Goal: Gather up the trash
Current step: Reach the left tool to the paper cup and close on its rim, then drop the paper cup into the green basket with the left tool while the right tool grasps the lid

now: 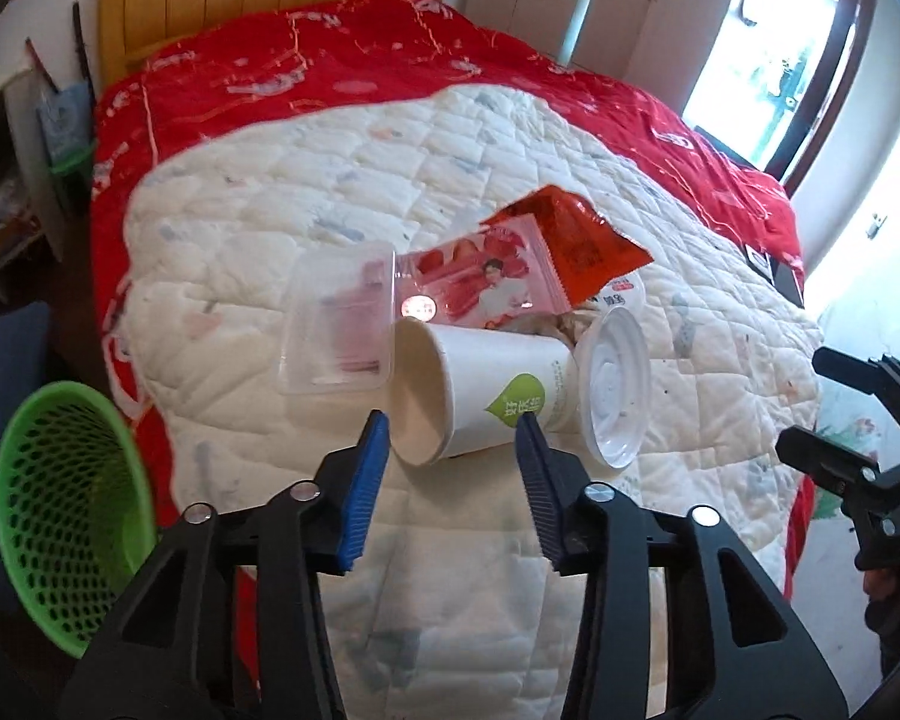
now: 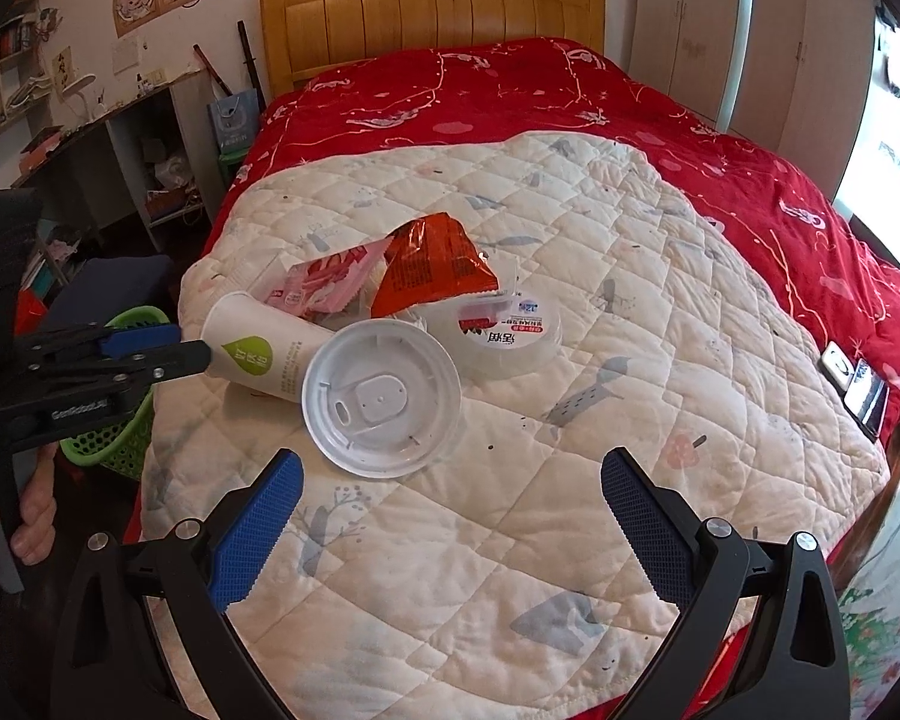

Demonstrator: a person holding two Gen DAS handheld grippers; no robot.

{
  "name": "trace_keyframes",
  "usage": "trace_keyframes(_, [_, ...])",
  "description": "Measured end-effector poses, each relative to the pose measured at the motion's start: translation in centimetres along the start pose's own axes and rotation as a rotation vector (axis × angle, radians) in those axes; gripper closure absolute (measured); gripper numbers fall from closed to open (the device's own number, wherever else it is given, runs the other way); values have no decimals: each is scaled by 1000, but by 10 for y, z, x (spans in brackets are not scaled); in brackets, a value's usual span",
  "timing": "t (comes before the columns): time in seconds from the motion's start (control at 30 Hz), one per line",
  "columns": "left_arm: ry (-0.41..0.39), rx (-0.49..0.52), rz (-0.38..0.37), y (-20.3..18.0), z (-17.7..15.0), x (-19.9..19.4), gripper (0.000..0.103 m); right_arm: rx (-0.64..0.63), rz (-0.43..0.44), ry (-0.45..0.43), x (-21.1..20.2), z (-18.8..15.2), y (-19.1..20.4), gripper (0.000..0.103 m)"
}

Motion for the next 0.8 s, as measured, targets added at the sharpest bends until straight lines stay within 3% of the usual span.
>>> trace_keyframes(0.17, [10,-18,-83,1,1,11,85,-8,22,19,11,1,3,7])
trace_keyframes(0.6, [-34,-34,-99,-1,-11,-9,97,-28,182,108,59,7,21,7])
trace_keyframes(0.8, [-61,-37,-94,0,-14,-26,101,-59,198,148,82,12,26,7])
Point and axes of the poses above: each gripper's, at about its wrist camera, not at the fingertips, and x roughly the way its jaws point, y to its left, z to its top, the point moved 8 cm from there along x, roughly the way its jaws point, and after that the axes turned 13 degrees about y, right-handed, at the moved point
